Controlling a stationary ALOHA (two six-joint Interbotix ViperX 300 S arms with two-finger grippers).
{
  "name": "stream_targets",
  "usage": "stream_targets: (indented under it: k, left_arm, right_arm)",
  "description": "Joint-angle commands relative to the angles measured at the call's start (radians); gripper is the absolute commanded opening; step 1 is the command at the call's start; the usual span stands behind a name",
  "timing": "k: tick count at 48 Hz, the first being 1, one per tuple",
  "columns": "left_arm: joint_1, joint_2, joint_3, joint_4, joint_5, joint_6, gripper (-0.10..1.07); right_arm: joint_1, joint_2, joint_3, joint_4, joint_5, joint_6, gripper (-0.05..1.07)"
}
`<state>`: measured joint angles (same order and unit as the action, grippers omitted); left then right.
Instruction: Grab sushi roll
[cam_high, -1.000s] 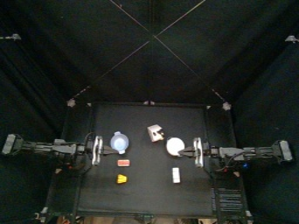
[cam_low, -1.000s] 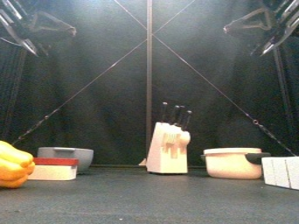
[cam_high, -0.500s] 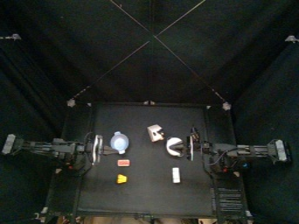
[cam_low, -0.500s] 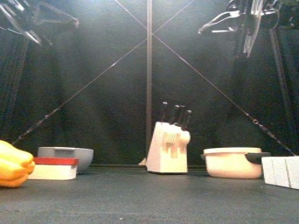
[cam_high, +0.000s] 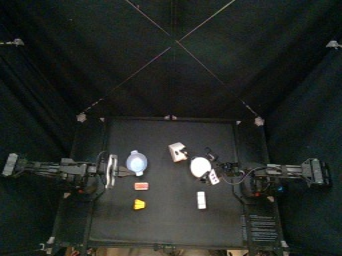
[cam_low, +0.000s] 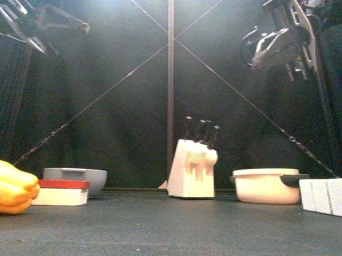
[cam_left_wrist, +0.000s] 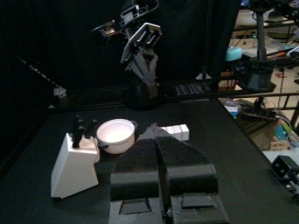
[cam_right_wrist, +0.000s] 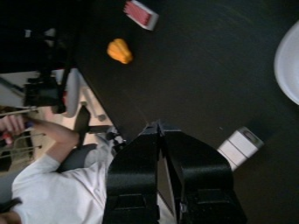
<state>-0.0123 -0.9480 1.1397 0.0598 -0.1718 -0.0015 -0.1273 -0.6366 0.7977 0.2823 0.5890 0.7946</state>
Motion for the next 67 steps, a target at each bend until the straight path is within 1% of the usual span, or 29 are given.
stream_targets:
  k: [1, 4, 7, 13, 14, 20, 21, 26, 33, 37, 42, 48, 54, 61, 64, 67]
  left_arm:
    - [-0.006, 0.005, -0.003, -0.038, -0.009, 0.000, -0.02]
    - [-0.014, 0.003, 0.006, -0.066, -0.009, 0.000, -0.02]
    - [-0.025, 0.005, 0.018, -0.089, -0.009, 0.000, -0.02]
    - [-0.057, 0.005, 0.035, -0.130, -0.009, -0.002, -0.02]
    - [-0.063, 0.005, 0.038, -0.135, -0.009, -0.002, -0.02]
    - [-0.098, 0.003, 0.046, -0.161, -0.014, 0.000, -0.02]
    - [-0.101, 0.005, 0.048, -0.163, -0.015, 0.000, -0.02]
    - [-0.112, 0.005, 0.052, -0.163, -0.020, 0.000, -0.02]
    - [-0.112, 0.005, 0.052, -0.166, -0.023, 0.000, -0.02]
    - [-0.114, 0.005, 0.052, -0.166, -0.025, 0.000, -0.02]
    - [-0.114, 0.003, 0.052, -0.163, -0.025, 0.003, -0.02]
    - [-0.112, 0.005, 0.054, -0.163, -0.025, 0.005, -0.02]
    - [-0.112, 0.005, 0.060, -0.164, -0.025, 0.003, -0.02]
    - [-0.112, 0.005, 0.064, -0.164, -0.025, 0.003, -0.02]
    - [-0.112, 0.005, 0.066, -0.166, -0.025, 0.003, -0.02]
    - [-0.112, 0.003, 0.069, -0.166, -0.025, 0.003, -0.02]
  right_arm:
    - [0.003, -0.005, -0.040, -0.121, 0.095, 0.126, 0.11]
    - [0.028, -0.005, -0.040, -0.201, 0.130, 0.236, 0.11]
    - [0.092, -0.003, -0.031, -0.295, 0.158, 0.359, 0.11]
    - [0.224, 0.000, -0.012, -0.440, 0.181, 0.575, 0.11]
    - [0.259, 0.003, -0.009, -0.476, 0.186, 0.629, 0.11]
    - [0.388, 0.025, 0.003, -0.620, 0.212, 0.838, 0.11]
    - [0.416, 0.034, 0.005, -0.653, 0.224, 0.890, 0.11]
    - [0.500, 0.074, 0.003, -0.744, 0.282, 1.040, 0.12]
    - [0.581, 0.160, -0.008, -0.810, 0.362, 1.195, 0.13]
    - [0.611, 0.215, -0.015, -0.815, 0.380, 1.241, 0.14]
    - [0.627, 0.293, -0.031, -0.813, 0.380, 1.258, 0.17]
    - [0.626, 0.397, -0.077, -0.778, 0.380, 1.253, 0.25]
    - [0.627, 0.480, -0.121, -0.767, 0.387, 1.249, 0.37]
    - [0.630, 0.561, -0.158, -0.759, 0.393, 1.261, 0.56]
    - [0.630, 0.591, -0.175, -0.759, 0.394, 1.255, 0.66]
    - [0.630, 0.603, -0.186, -0.759, 0.405, 1.253, 0.74]
